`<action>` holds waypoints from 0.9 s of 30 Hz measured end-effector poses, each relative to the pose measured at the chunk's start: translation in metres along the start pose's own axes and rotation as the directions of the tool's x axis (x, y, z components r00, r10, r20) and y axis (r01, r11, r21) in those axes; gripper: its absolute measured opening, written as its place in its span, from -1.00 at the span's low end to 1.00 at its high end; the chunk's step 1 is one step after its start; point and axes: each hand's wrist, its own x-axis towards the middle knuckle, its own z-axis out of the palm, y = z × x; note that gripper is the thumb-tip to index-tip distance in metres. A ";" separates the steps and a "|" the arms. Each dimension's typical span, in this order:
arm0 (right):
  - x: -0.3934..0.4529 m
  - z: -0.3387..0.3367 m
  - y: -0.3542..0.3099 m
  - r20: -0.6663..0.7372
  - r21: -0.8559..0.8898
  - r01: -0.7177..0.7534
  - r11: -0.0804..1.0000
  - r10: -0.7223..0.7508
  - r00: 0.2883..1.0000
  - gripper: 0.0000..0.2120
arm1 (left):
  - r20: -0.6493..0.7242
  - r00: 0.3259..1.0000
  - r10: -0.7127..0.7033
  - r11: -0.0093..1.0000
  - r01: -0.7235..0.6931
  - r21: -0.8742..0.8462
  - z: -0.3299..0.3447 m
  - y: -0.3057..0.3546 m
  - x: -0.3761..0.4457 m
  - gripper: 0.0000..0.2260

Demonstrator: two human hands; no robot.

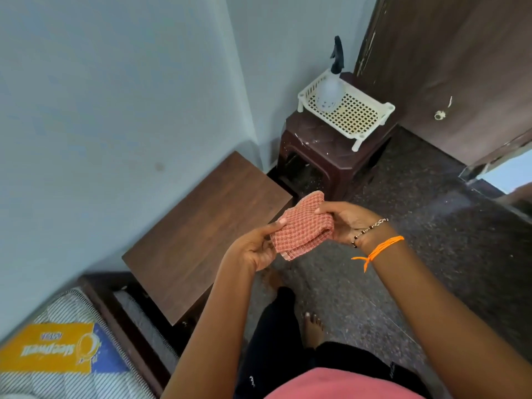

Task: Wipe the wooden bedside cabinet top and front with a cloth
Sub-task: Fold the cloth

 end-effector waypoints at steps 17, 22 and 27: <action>0.056 0.015 -0.149 -0.001 -0.343 0.502 0.794 -0.535 0.845 -0.43 | 0.178 0.867 0.466 0.666 -0.476 0.574 0.080 0.166 0.057 -0.36; 0.069 0.006 -0.183 0.061 -0.666 0.485 0.567 -0.607 0.793 -0.40 | 0.477 0.705 0.524 0.274 -0.670 0.690 0.107 0.191 0.068 -0.45; 0.084 -0.015 -0.223 0.021 -0.903 0.301 0.307 -0.667 0.744 -0.64 | 0.443 0.714 0.542 -0.099 -0.469 0.878 0.148 0.205 0.103 -0.45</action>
